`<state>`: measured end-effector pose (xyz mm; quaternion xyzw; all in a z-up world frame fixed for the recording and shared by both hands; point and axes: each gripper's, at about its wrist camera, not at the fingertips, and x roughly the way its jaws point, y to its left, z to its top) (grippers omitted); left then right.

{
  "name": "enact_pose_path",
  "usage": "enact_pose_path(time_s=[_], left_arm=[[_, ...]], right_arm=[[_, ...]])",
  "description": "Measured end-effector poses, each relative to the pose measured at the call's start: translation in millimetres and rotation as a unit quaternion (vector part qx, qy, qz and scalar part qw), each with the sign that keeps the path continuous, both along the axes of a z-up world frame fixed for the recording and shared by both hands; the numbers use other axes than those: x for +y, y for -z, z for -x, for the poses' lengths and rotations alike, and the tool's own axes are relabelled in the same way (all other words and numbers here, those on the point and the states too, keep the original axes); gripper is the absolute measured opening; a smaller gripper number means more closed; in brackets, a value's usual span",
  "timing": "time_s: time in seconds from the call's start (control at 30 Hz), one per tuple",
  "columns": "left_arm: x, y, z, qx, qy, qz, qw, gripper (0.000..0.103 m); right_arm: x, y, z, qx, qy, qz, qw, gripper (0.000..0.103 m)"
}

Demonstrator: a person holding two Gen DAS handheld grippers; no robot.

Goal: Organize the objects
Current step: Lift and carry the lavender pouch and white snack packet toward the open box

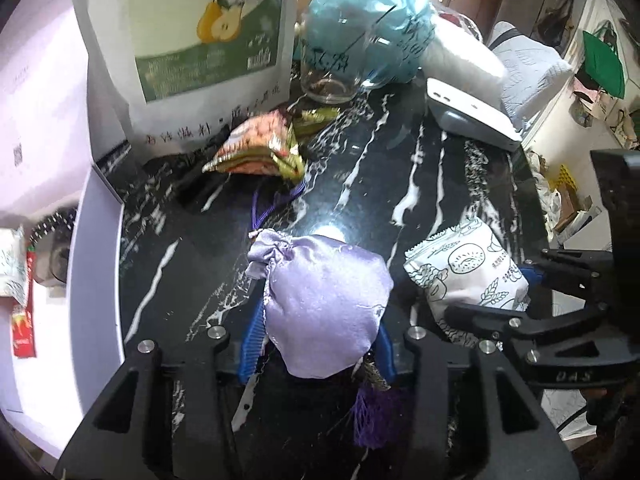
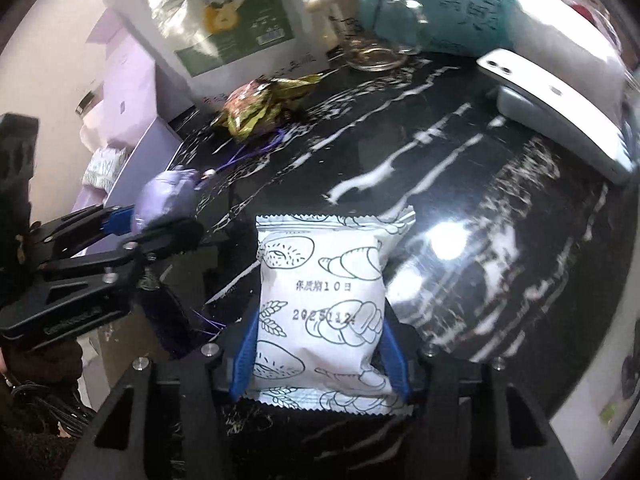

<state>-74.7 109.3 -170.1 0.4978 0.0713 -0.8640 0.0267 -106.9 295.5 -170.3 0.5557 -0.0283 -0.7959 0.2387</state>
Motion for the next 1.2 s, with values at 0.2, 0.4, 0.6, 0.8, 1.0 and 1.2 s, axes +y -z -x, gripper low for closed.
enact_pose_path(time_s=[0.2,0.4,0.6,0.8,1.0,1.2], left_arm=[[3.9,-28.7,-4.5,-0.003,0.013,0.025,0.9996,0.044],[13.0,-61.4,-12.7,-0.003,0.032,0.033,0.9990,0.044],[17.8,-96.4,-20.9,0.006,0.047,0.028,0.9985,0.044],[13.4,-129.3,-27.8,0.020,0.048,0.023,0.9984,0.044],[10.3,-157.4,-41.8,0.036,0.067,0.022,0.9969,0.044],[-2.3,-175.1,-58.2,0.046,0.068,0.025,0.9963,0.044]], right_arm=[[14.1,-28.0,-11.2,0.007,0.035,0.000,0.999,0.054],[16.1,-61.8,-23.9,0.021,0.047,-0.003,0.999,0.054],[17.1,-99.4,-41.8,0.042,0.062,-0.006,0.997,0.054],[18.0,-131.0,-55.6,0.057,0.090,-0.010,0.994,0.054],[5.0,-158.7,-69.4,0.070,0.092,-0.018,0.993,0.054],[-22.1,-177.5,-78.7,0.081,0.082,-0.019,0.993,0.054]])
